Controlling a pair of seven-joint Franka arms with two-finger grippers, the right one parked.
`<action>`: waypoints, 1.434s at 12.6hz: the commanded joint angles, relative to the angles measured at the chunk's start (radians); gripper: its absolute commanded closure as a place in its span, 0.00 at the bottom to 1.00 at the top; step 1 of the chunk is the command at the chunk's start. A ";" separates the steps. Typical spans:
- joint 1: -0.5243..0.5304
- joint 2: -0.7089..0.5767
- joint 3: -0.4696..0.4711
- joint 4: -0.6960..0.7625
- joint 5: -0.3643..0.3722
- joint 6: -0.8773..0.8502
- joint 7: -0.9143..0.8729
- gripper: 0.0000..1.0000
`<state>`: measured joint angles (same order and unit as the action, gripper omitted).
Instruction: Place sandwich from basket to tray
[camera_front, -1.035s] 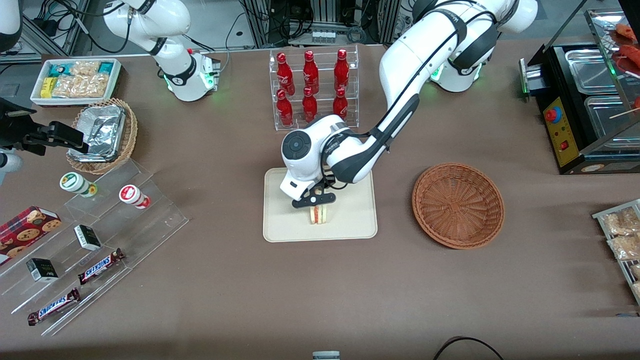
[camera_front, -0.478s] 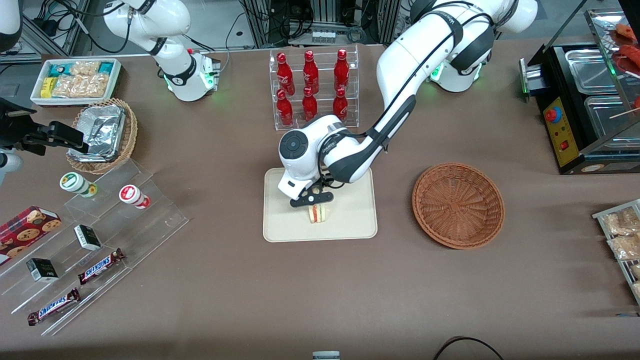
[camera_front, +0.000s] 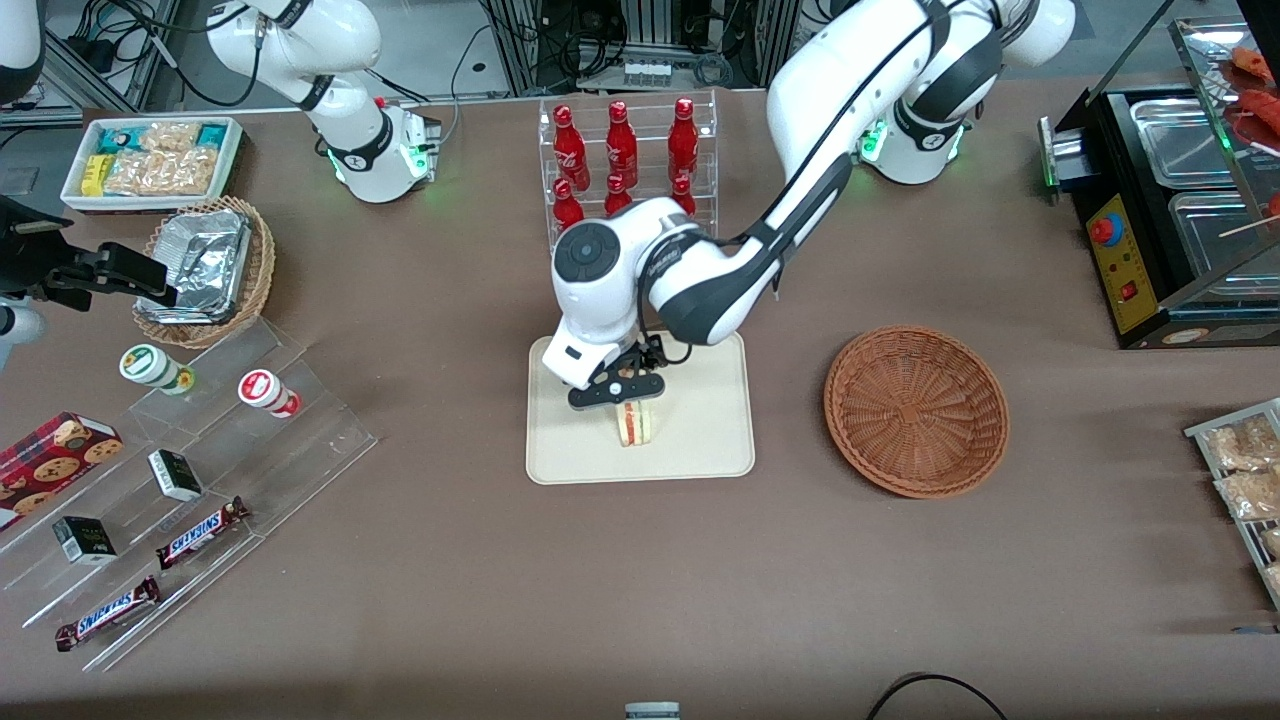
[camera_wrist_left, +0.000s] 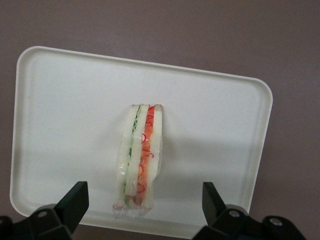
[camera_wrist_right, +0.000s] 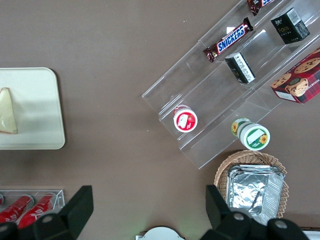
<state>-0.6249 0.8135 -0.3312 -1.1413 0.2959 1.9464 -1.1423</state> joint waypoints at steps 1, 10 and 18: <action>0.014 -0.054 0.006 -0.018 0.020 -0.047 -0.008 0.00; 0.332 -0.328 -0.003 -0.305 -0.039 -0.083 0.225 0.00; 0.556 -0.577 0.006 -0.556 -0.162 -0.083 0.634 0.00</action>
<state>-0.1204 0.3606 -0.3248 -1.5762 0.1916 1.8548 -0.6176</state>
